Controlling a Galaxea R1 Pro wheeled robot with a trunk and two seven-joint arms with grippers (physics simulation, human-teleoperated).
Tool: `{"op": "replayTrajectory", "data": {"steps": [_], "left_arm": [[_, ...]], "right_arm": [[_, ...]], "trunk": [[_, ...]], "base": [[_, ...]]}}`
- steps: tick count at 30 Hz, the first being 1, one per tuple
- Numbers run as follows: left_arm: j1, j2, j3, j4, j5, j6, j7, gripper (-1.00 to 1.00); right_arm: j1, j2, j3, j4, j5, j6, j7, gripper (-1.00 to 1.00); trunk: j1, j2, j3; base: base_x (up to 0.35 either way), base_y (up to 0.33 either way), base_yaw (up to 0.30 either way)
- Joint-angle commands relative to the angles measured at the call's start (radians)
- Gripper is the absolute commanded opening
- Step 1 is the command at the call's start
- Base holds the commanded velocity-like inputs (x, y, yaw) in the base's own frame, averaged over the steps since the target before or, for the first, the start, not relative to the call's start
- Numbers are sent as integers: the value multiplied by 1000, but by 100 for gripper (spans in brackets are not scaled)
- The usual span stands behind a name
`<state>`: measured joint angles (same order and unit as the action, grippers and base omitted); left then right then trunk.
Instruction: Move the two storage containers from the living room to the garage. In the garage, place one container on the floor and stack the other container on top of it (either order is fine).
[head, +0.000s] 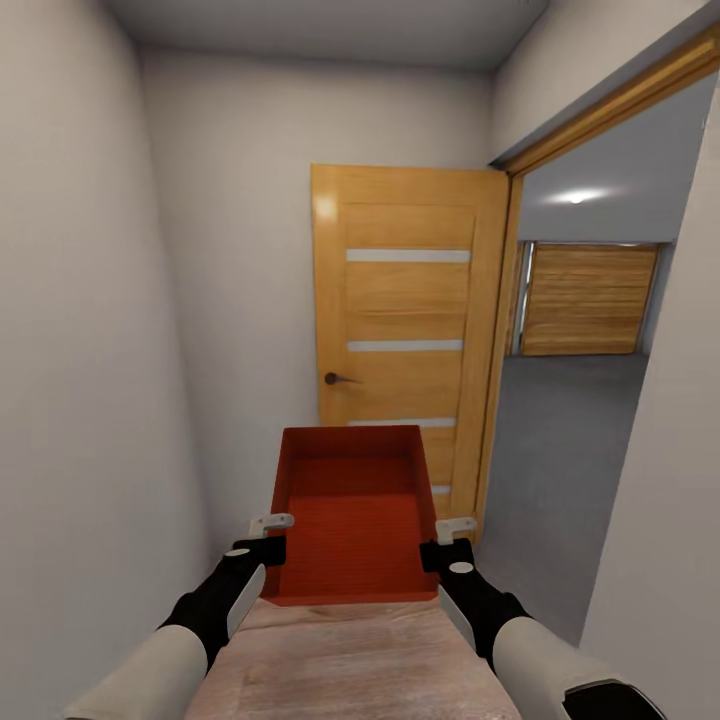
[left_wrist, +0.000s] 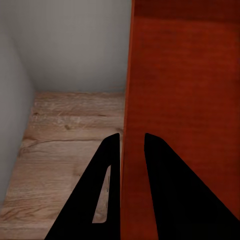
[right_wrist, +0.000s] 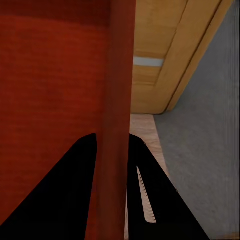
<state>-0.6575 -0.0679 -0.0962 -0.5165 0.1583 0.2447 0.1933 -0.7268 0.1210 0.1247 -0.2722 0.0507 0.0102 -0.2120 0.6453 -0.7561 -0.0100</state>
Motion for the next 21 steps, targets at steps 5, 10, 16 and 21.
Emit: {"op": "replayTrajectory", "data": {"steps": [5, 10, 16, 21], "left_arm": [[-1, 2, 19, -37, -15, -4, 16, -100], [-1, 2, 19, -36, -15, -4, 15, -100], [-1, 2, 19, -34, -15, -4, 15, -100], [-1, 2, 19, -34, -14, -4, 15, -100]], "right_arm": [[0, -1, -14, 4, 3, 2, -15, -100], [0, -1, -14, 4, 3, 2, -15, -100], [0, -2, -14, 4, 3, 2, -15, -100], [0, -1, -14, 4, 3, 2, -15, -100]], "trunk": [[0, -1, -1], [0, -1, -1], [0, -1, -1], [0, -1, -1]], "base": [[1, 0, -244], [68, 56, -245], [200, 203, -245], [223, 233, -245]]}}
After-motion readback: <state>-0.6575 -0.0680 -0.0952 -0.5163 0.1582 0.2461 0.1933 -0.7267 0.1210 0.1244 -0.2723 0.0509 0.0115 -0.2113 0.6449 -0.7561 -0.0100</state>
